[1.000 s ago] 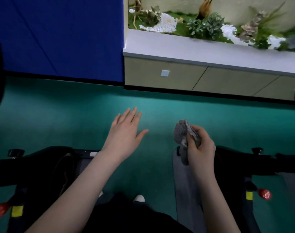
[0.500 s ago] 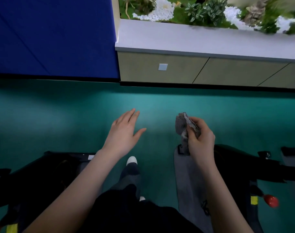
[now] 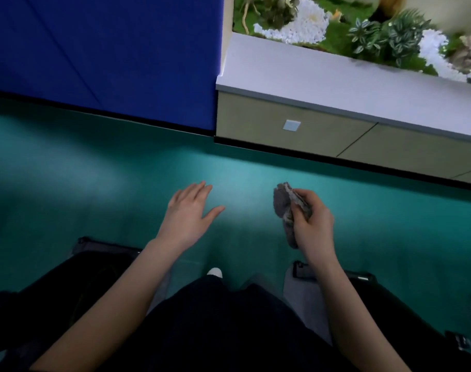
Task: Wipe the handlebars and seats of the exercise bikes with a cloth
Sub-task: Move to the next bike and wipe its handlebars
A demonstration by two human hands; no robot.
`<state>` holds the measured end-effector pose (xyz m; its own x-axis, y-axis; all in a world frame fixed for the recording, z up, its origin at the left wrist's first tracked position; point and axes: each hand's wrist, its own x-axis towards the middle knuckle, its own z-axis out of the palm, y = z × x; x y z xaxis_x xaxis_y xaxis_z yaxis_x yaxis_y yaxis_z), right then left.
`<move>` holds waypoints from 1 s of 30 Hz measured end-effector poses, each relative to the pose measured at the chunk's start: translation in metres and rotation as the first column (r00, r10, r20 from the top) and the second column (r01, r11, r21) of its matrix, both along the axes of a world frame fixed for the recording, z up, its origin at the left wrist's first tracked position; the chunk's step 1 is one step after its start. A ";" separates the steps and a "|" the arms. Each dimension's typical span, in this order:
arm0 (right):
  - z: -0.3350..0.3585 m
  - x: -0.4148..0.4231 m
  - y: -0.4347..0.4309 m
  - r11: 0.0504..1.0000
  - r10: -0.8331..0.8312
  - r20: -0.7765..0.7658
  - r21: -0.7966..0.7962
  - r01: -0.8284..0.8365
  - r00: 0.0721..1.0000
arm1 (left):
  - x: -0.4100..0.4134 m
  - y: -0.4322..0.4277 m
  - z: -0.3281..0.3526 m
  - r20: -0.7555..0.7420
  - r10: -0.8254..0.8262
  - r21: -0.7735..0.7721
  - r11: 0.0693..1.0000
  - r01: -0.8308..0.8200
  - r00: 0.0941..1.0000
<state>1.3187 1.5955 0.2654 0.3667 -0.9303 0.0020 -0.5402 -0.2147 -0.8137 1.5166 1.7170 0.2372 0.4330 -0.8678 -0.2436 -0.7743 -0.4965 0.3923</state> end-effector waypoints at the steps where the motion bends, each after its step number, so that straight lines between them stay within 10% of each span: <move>1: -0.002 0.009 -0.009 1.000 0.022 -0.004 0.006 -0.022 1.000 | 0.005 -0.003 -0.001 -0.002 0.022 0.011 1.000 -0.022 1.000; 30: -0.028 0.262 -0.282 0.870 0.441 0.049 0.222 -0.441 0.896 | 0.153 -0.174 -0.003 -0.063 0.614 0.046 0.789 -0.613 0.787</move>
<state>1.5807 1.3136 0.2372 0.7388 -0.6478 -0.1860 -0.4339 -0.2460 -0.8667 1.6694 1.5434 0.2342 0.8532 -0.4195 -0.3099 -0.2744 -0.8664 0.4173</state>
